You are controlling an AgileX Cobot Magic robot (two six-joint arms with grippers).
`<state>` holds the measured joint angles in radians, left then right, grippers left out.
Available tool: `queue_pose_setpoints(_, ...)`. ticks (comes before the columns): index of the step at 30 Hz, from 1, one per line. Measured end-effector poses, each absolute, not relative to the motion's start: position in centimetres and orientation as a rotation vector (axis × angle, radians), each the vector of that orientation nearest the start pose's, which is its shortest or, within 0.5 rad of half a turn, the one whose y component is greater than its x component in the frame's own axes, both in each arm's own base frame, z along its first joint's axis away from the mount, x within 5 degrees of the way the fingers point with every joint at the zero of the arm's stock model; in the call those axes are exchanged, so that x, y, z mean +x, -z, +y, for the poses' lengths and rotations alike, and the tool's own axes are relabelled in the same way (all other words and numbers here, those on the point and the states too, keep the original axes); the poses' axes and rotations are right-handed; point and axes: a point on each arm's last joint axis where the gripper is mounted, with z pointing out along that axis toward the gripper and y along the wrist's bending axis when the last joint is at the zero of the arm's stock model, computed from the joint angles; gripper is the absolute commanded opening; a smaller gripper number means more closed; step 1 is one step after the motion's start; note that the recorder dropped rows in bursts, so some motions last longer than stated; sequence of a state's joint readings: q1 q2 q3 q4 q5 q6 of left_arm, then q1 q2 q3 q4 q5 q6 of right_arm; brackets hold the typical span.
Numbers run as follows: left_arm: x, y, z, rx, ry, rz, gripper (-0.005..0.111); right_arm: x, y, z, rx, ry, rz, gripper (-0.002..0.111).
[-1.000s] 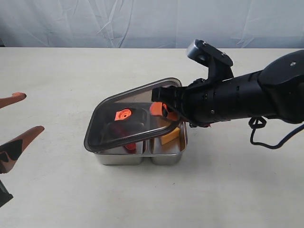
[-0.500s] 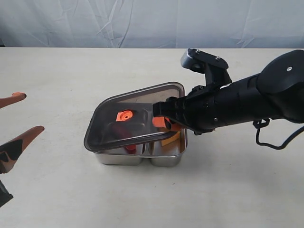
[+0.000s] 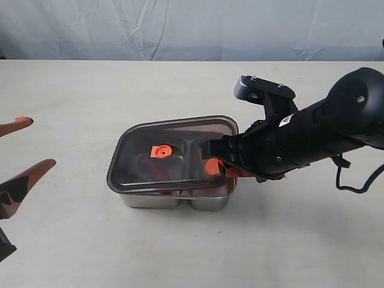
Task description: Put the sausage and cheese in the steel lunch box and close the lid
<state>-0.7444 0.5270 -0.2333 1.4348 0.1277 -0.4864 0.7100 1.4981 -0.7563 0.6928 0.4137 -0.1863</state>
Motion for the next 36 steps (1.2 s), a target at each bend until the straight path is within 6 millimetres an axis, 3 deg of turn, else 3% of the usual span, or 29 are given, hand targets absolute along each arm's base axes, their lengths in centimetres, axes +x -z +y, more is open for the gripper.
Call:
queue_pose_setpoints(12, 9.1, -24.8, -6.8, 1.286, -0.259, 1.26, 0.05, 19.6, -19.9, 19.9, -0.431, -0.741, 2.668, 0.055)
queue_pose_setpoints(28, 9.1, -24.8, -6.8, 1.286, -0.259, 1.26, 0.05, 19.2, -19.1, 18.7, -0.504, -0.549, 2.776, 0.055)
queue_pose_setpoints(31, 9.1, -24.8, -6.8, 1.285, -0.257, 1.262, 0.05, 19.1, -19.0, 18.6, -0.514, -0.537, 2.785, 0.047)
queue_pose_setpoints(36, 9.2, -24.8, -6.7, 1.278, -0.263, 1.271, 0.05, 19.1, -19.0, 18.6, -0.518, -0.533, 2.785, 0.021)
